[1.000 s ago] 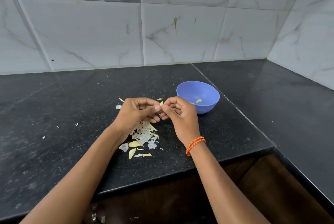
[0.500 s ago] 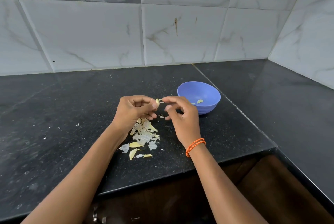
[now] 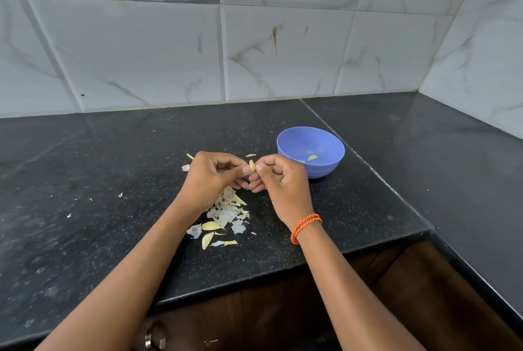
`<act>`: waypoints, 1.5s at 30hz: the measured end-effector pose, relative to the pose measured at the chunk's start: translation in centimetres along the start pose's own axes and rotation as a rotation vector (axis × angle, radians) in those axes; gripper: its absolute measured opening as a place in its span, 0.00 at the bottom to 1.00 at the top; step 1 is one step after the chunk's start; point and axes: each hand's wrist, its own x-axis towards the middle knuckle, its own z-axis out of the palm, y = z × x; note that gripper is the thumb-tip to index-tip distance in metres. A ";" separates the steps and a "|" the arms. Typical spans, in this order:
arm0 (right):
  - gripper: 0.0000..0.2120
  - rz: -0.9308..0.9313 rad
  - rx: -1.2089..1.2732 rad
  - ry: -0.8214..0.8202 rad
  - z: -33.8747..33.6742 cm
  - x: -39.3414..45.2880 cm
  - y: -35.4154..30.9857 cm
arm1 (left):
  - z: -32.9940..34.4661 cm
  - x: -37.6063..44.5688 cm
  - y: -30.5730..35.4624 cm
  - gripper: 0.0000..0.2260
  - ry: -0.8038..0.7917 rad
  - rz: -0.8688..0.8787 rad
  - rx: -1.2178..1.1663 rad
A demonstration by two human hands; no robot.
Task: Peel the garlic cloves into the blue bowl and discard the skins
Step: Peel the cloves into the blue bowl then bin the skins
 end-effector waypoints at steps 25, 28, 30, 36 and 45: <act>0.09 -0.278 -0.333 0.057 0.7 -0.3 0.4 | -0.2 0.0 0.1 0.07 0.000 -0.123 -0.201; 0.08 -0.261 -0.287 0.062 0.6 -0.2 0.5 | -0.3 -0.1 0.1 0.09 0.005 -0.106 -0.187; 0.07 -0.235 -0.252 0.053 0.5 -0.2 0.5 | -0.3 -0.1 0.0 0.10 0.001 -0.082 -0.167; 0.05 -0.126 -0.070 -0.019 0.1 -0.2 0.2 | -0.3 -0.1 -0.3 0.09 -0.041 -0.061 -0.161; 0.09 -0.093 -0.047 0.008 0.0 0.0 0.7 | -0.4 -0.1 -0.1 0.07 -0.033 -0.062 -0.121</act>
